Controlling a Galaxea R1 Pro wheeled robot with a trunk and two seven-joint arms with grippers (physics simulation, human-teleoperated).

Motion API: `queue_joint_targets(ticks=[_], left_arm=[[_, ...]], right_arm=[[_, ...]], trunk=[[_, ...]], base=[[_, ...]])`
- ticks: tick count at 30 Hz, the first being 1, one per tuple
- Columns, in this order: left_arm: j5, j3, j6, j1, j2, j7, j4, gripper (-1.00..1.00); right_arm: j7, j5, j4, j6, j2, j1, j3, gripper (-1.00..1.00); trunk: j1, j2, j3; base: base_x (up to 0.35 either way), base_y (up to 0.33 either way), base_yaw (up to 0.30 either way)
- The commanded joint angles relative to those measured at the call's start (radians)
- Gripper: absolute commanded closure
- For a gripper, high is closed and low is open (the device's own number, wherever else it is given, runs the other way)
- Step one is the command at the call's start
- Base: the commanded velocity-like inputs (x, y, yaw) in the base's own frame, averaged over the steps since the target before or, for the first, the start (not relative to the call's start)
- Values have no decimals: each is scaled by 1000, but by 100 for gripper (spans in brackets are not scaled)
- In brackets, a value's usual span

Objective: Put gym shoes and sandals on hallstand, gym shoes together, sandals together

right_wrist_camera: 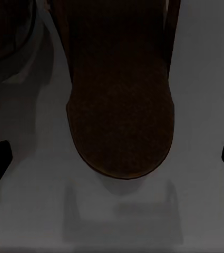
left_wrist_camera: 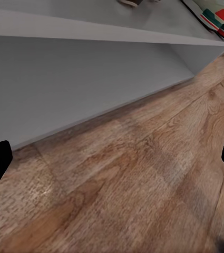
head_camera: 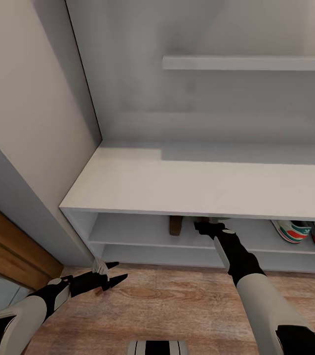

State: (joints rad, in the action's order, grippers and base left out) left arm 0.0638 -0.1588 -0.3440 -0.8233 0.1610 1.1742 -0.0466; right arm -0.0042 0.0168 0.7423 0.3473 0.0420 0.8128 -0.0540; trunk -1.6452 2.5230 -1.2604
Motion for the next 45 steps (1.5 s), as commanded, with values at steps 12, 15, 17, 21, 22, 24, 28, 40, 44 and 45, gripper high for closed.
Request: queue_joint_targets(ticks=[12, 15, 17, 21, 22, 24, 28, 40, 44, 45], left_arm=[[7, -7, -4, 0, 0, 2, 0, -100], [7, -7, -4, 0, 0, 2, 0, -100], [7, -7, -4, 0, 0, 2, 0, -100], [7, -7, -4, 0, 0, 2, 0, -100], [7, -7, -4, 0, 0, 2, 0, -100], [7, -7, -4, 0, 0, 2, 0, -100], [7, -7, -4, 0, 0, 2, 1, -100], [7, -7, -4, 0, 0, 3, 1, -100], [7, -7, -5, 0, 0, 4, 0, -100], [7, -7, -4, 0, 0, 4, 0, -100]], right_arm=[[0, 1, 2, 6, 1, 0, -3, -100], [0, 1, 2, 6, 1, 0, -3, -100], [0, 0, 2, 6, 1, 0, -3, -100], [0, -3, 2, 4, 1, 0, -3, -100], [0, -4, 2, 4, 1, 0, -3, -100], [0, -4, 2, 4, 1, 0, -3, -100], [1, -1, 1, 4, 1, -2, -4, -100], [1, 2, 1, 4, 1, -12, -4, -100], [1, 3, 4, 4, 1, -13, -4, -100], [1, 3, 4, 4, 1, -13, -4, -100]], trunk=[[0, 0, -1], [0, 0, -1], [0, 0, -1], [0, 0, -1], [0, 0, -1], [0, 0, -1], [0, 0, -1], [0, 0, -1], [0, 0, -1], [0, 0, -1]], base=[[-224, 0, 0], [-335, 0, 0], [-337, 0, 0], [-337, 0, 0], [-337, 0, 0], [-333, 0, 0], [-318, 0, 0], [-92, 0, 0], [0, 0, 0], [0, 0, 0]])
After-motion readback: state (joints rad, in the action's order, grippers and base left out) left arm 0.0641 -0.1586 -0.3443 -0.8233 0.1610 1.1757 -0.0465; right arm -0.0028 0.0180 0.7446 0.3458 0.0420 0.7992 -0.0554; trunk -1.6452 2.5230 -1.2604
